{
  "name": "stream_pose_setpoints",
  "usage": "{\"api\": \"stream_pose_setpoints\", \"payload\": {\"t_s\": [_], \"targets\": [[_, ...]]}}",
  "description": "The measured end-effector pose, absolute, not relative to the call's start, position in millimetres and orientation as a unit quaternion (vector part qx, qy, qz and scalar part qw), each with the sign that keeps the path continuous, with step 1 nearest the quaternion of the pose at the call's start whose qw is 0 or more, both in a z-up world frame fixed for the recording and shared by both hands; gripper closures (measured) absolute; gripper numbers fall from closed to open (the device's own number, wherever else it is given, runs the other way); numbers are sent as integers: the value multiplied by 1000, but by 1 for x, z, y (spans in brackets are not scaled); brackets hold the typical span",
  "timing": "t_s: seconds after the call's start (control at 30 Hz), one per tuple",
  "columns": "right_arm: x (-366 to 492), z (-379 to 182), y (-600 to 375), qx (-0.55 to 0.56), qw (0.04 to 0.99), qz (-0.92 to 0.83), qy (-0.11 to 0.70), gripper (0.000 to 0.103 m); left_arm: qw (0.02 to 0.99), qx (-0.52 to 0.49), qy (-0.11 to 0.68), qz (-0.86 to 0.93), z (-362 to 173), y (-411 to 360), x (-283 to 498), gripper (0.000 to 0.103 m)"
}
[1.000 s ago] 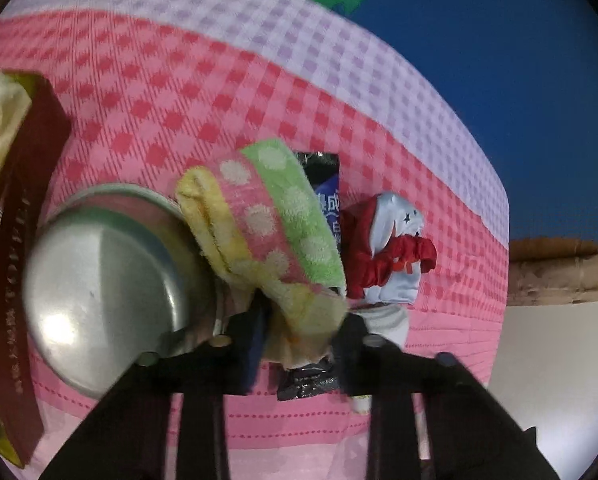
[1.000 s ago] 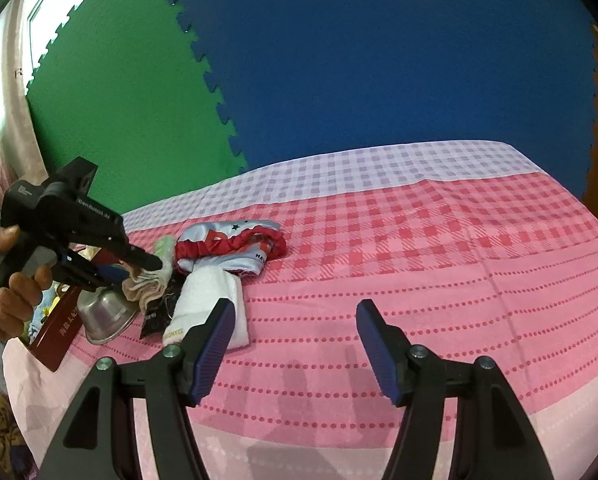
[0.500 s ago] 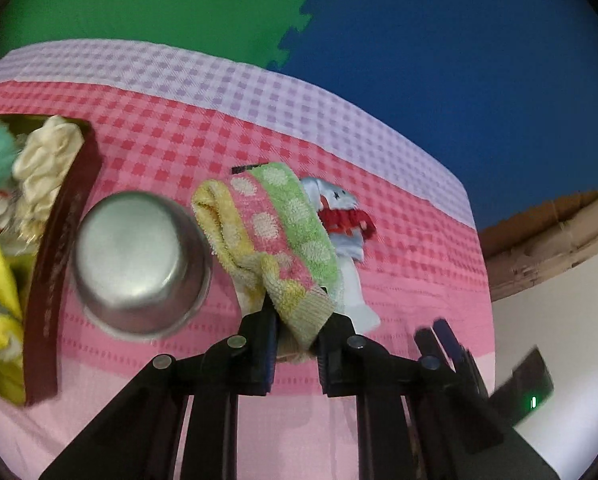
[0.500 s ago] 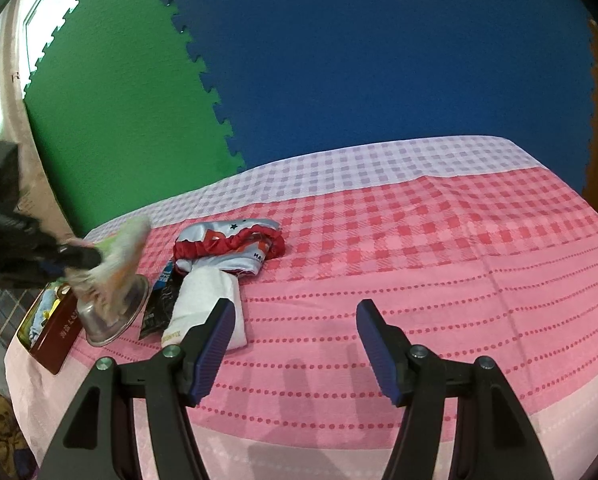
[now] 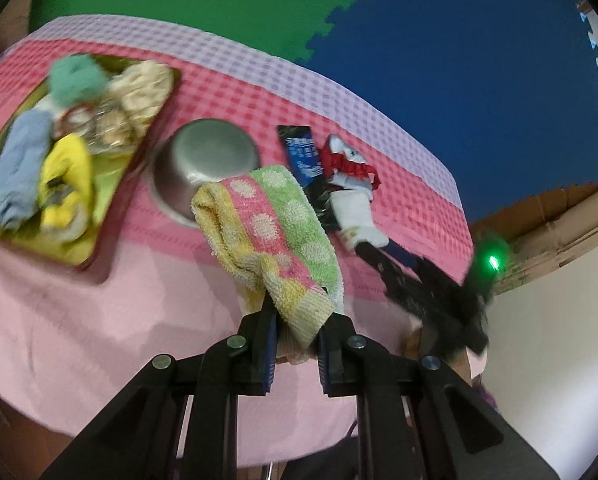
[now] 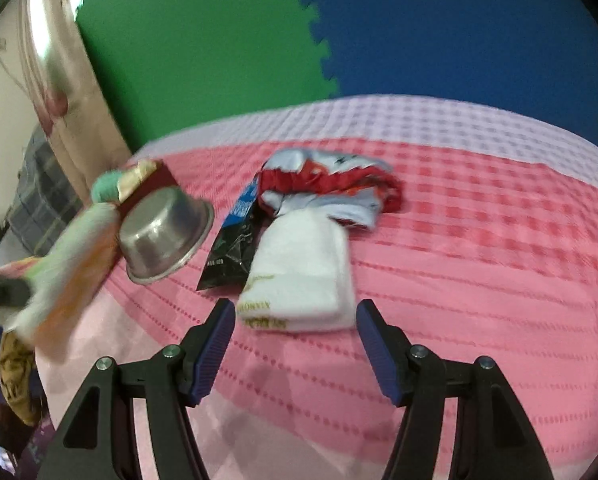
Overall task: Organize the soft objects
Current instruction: 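Lift the striped towel with the left tool while the right tool grasps the white folded cloth, then lower the striped towel into the tin and open the left tool while the right tool holds the white cloth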
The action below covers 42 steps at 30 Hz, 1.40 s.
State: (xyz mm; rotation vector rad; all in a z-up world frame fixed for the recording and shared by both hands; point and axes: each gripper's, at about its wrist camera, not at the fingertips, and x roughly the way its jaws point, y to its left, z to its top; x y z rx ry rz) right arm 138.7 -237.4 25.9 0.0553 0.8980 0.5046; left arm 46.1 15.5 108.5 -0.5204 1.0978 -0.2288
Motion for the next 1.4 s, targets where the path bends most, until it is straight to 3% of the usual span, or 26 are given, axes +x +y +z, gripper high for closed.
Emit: {"api": "stream_pose_setpoints", "payload": {"t_s": [0.47,0.7,0.83,1.4], "targets": [[162,13,-219,-12,858,240,454,42,822,-283,493,-41,120,90,-14,88],[153,12,-212,-38,861,241,445,73,823,-292,486,-32,123,102,-24,88],[143,14,-219,-26,867,230,442,79,826,-292,481,-35,126,101,-26,88],[99,24,-277,43,889,182,419,79,853,-246,460,-16,146,136,28,88]]}}
